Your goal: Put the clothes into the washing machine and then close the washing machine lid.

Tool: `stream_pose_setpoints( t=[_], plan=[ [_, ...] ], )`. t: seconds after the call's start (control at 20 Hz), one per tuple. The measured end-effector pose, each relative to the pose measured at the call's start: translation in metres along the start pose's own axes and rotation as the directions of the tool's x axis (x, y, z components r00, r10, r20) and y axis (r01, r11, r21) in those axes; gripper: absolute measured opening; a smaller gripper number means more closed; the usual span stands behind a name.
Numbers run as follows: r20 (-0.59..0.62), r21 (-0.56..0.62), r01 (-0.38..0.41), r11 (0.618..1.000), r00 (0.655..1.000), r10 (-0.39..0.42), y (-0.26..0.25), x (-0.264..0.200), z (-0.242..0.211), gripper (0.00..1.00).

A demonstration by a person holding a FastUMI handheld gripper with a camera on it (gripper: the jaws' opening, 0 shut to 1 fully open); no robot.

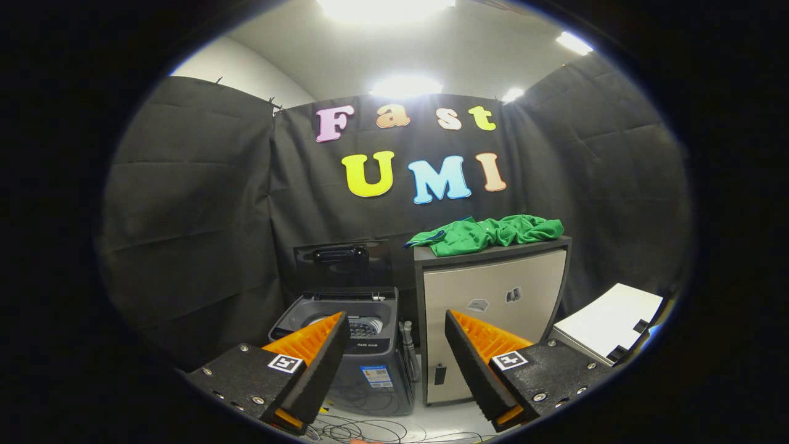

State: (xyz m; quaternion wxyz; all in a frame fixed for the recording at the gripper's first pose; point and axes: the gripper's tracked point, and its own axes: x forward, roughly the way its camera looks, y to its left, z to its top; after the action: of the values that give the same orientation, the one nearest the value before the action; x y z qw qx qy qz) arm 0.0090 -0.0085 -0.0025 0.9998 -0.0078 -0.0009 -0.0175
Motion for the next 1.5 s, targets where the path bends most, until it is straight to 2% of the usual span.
stream_pose_setpoints(
  t=[0.3,0.8,1.2,1.5],
  plan=[
    [-0.016,-0.019,0.038,0.999,0.999,-0.039,-0.008,0.006,0.000,0.96],
    [0.023,0.007,0.163,0.987,0.986,-0.163,-0.030,0.041,0.040,0.96],
    [0.073,0.023,0.259,0.966,0.963,-0.260,-0.087,0.084,0.093,0.96],
    [0.058,0.024,0.303,0.953,0.951,-0.304,-0.148,0.142,0.122,0.96]
  ],
)
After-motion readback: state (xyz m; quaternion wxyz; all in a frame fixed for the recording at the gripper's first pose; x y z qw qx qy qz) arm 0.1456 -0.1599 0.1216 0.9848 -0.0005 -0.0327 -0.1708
